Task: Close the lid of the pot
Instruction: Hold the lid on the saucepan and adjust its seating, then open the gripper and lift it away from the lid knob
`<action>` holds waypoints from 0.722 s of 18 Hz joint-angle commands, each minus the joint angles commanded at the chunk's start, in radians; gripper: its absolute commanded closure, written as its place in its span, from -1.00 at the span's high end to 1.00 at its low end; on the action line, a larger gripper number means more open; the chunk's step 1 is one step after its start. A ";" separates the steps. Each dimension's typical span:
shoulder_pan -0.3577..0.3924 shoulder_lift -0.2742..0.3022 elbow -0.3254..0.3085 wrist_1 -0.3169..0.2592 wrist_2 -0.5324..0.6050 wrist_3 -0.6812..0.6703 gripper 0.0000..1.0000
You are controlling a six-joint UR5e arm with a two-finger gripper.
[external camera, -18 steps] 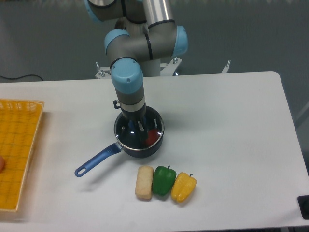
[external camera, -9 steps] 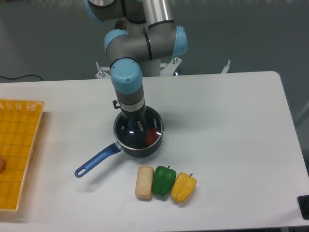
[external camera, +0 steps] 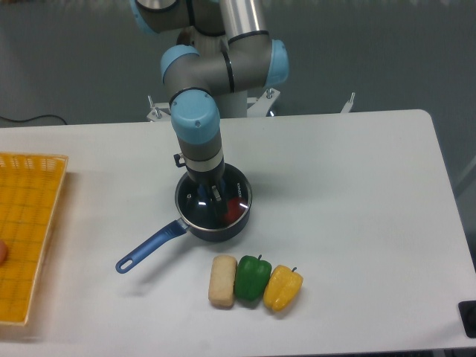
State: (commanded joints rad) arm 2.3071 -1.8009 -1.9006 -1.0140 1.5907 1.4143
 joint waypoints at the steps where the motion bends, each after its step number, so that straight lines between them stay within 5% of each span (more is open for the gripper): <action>1: 0.000 0.002 0.000 0.000 0.000 0.000 0.99; 13: 0.023 0.051 0.048 -0.024 0.006 0.003 1.00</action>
State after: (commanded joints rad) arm 2.3300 -1.7503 -1.8531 -1.0384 1.5969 1.4174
